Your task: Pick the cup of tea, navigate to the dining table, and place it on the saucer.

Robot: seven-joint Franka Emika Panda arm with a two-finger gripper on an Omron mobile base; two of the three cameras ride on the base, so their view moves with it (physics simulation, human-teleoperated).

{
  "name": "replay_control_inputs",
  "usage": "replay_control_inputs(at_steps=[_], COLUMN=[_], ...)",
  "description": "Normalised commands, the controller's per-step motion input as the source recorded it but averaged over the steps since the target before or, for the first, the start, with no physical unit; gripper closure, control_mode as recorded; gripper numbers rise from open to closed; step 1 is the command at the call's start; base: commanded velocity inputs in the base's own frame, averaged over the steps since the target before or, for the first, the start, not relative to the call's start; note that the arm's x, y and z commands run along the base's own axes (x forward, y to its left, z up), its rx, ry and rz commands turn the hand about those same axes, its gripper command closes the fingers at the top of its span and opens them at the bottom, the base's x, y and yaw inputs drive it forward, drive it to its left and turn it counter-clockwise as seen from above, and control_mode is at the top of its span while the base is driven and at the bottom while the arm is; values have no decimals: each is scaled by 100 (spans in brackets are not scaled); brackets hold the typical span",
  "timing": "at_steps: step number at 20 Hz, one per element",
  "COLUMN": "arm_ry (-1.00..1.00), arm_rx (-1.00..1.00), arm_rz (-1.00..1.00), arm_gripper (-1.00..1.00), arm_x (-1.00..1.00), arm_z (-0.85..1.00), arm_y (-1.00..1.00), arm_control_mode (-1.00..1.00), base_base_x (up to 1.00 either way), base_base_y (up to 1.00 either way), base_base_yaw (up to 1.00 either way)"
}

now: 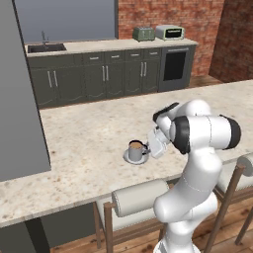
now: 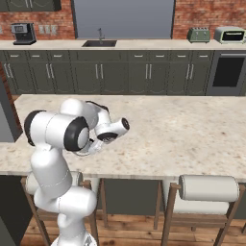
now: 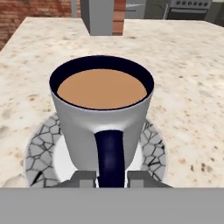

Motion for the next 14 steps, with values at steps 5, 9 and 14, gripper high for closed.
replay_control_inputs(at_steps=[5,9,14], arm_ry=[0,0,-1], arm_rx=[-4,0,0], arm_rz=[0,0,0], arm_gripper=[-100,-100,-100], arm_x=[0,0,-2], arm_z=[11,0,1], arm_y=[2,0,0], arm_control_mode=[-100,-100,-100], base_base_x=[0,0,0], base_base_y=[0,0,0], base_base_yaw=[0,0,0])
